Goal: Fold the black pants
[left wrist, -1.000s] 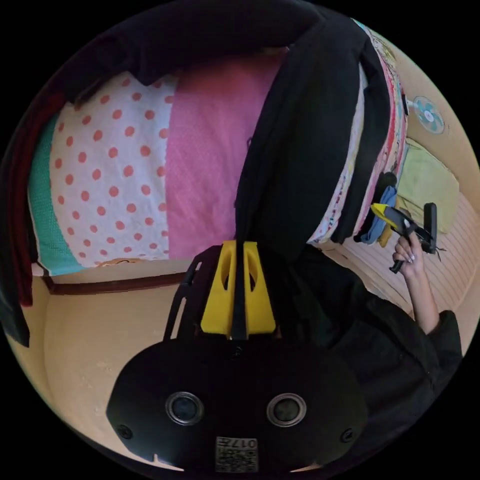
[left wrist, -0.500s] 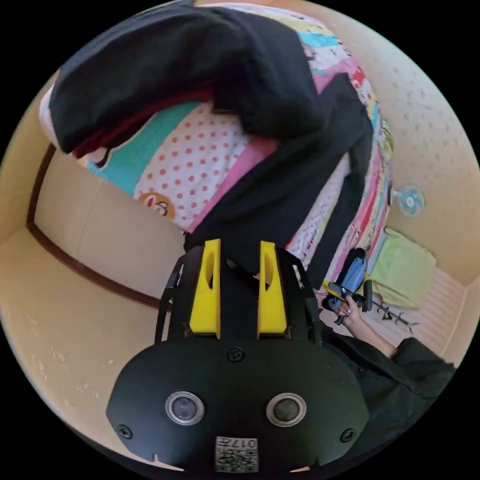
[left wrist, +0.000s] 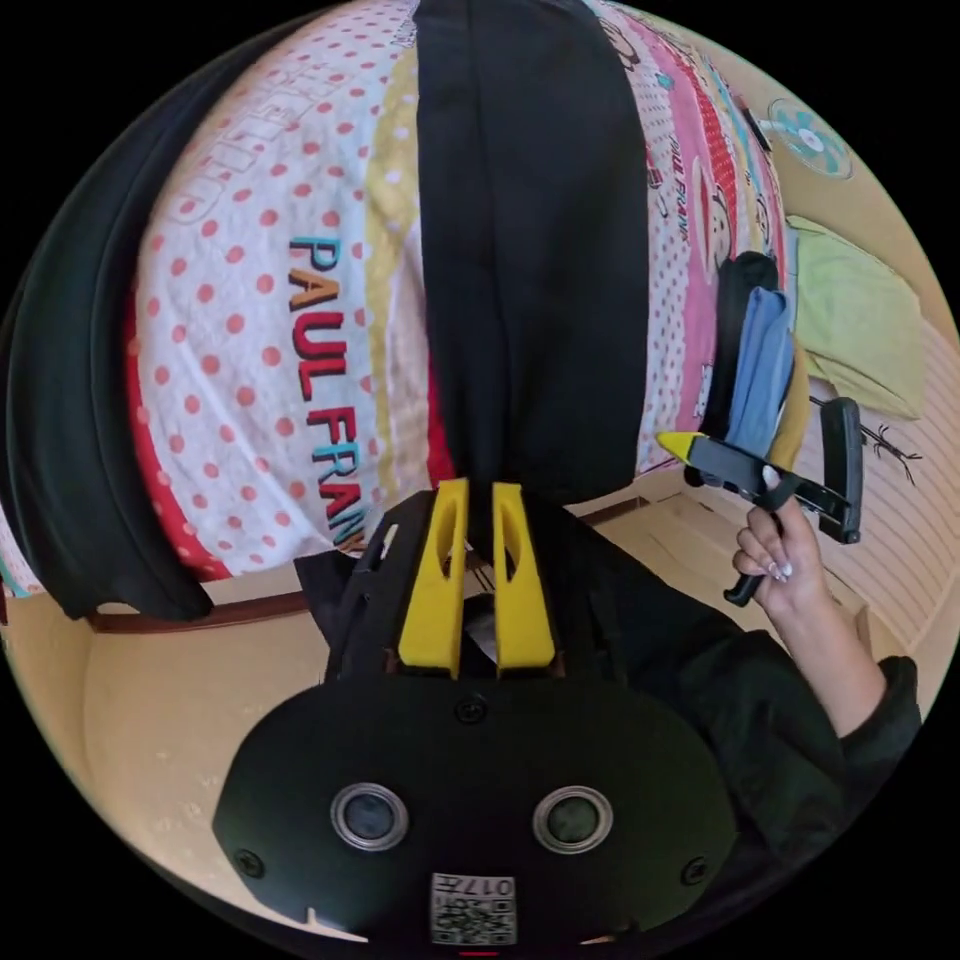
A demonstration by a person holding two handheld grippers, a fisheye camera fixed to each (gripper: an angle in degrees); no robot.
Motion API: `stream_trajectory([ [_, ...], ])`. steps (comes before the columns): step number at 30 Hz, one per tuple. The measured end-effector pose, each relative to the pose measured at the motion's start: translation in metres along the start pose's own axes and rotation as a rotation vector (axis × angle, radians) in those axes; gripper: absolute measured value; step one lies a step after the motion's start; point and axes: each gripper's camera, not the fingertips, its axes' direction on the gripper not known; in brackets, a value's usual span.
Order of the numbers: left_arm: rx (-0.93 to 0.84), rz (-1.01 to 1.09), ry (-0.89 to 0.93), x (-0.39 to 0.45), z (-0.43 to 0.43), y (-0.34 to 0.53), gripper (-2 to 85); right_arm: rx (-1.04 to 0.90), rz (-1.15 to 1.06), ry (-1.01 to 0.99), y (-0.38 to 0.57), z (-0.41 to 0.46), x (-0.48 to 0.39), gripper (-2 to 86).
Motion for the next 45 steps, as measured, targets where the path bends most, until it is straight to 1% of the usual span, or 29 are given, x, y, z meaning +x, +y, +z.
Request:
stream_trajectory([
  [1, 0.04, -0.015, 0.091, -0.01, -0.006, 0.013, 0.4, -0.012, -0.029, -0.004, -0.006, -0.002, 0.004, 9.6],
  [3, 0.108, -0.097, 0.135, -0.03, -0.014, 0.036, -0.1, -0.024, -0.076, -0.025, -0.015, -0.003, 0.008, 10.2],
  [6, 0.197, -0.239, 0.149, -0.055, -0.019, 0.067, 0.3, -0.055, -0.129, -0.043, -0.03, -0.001, 0.012, 11.5],
  [8, 0.215, -0.283, 0.162, -0.062, -0.015, 0.075, 1.4, -0.094, -0.169, -0.024, -0.039, 0.005, 0.014, 12.2],
  [10, 0.169, -0.37, 0.137, -0.066, -0.005, 0.08, 5.6, -0.1, -0.183, -0.017, -0.044, 0.003, 0.016, 12.6],
  [12, 0.19, -0.375, 0.125, -0.06, -0.004, 0.086, 8.3, -0.1, -0.199, -0.021, -0.046, -0.002, 0.017, 12.8],
  [15, 0.239, -0.317, 0.159, -0.04, -0.008, 0.094, 9.4, -0.138, -0.263, -0.04, -0.047, -0.004, 0.016, 12.4],
  [18, 0.25, -0.261, 0.193, -0.016, -0.009, 0.094, 10.4, -0.221, -0.309, -0.033, -0.05, 0.004, 0.019, 11.5],
  [21, 0.237, -0.188, 0.214, 0.012, -0.007, 0.081, 11.1, -0.321, -0.365, -0.004, -0.057, 0.016, 0.02, 7.7],
  [22, 0.225, -0.164, 0.193, 0.024, -0.007, 0.074, 11.1, -0.341, -0.373, -0.027, -0.059, 0.015, 0.021, 5.4],
  [24, 0.194, -0.129, 0.147, 0.043, -0.008, 0.061, 11.5, -0.345, -0.416, -0.116, -0.058, 0.003, 0.018, 4.5],
  [26, 0.156, -0.084, 0.111, 0.062, -0.008, 0.048, 13.2, -0.364, -0.487, -0.346, -0.06, -0.019, 0.013, 4.3],
  [27, 0.106, -0.039, 0.116, 0.074, -0.006, 0.037, 15.0, -0.364, -0.504, -0.404, -0.061, -0.025, 0.011, 4.3],
  [28, 0.05, -0.03, 0.111, 0.082, -0.004, 0.029, 17.2, -0.355, -0.553, -0.509, -0.063, -0.038, 0.005, 4.4],
  [29, 0.041, -0.033, 0.114, 0.085, -0.005, 0.026, 17.4, -0.347, -0.606, -0.543, -0.064, -0.048, -0.001, 4.6],
  [30, 0.035, -0.058, 0.124, 0.087, -0.01, 0.024, 17.8, -0.348, -0.641, -0.532, -0.064, -0.051, -0.004, 4.5],
  [32, -0.014, -0.079, 0.119, 0.089, -0.016, 0.022, 16.7, -0.363, -0.761, -0.529, -0.064, -0.062, -0.015, 3.8],
  [33, -0.065, -0.078, 0.101, 0.091, -0.017, 0.022, 14.7, -0.364, -0.783, -0.541, -0.064, -0.064, -0.017, 3.5],
  [35, -0.108, -0.081, 0.088, 0.09, -0.024, 0.024, 11.6, -0.389, -0.885, -0.524, -0.057, -0.067, -0.028, 3.2],
  [37, -0.14, -0.057, 0.004, 0.09, -0.033, 0.028, 4.9, -0.392, -0.912, -0.541, -0.055, -0.069, -0.031, 3.4],
  [41, -0.077, -0.041, 0.04, 0.086, -0.051, 0.043, 3.1, -0.481, -0.856, -0.611, -0.08, -0.081, -0.02, 5.2],
  [42, -0.058, -0.058, 0.066, 0.082, -0.057, 0.049, 2.9, -0.463, -0.828, -0.598, -0.088, -0.085, -0.017, 5.5],
  [45, 0.002, -0.064, 0.181, 0.07, -0.074, 0.064, 2.8, -0.279, -0.668, -0.502, -0.139, -0.125, -0.004, 10.3],
])
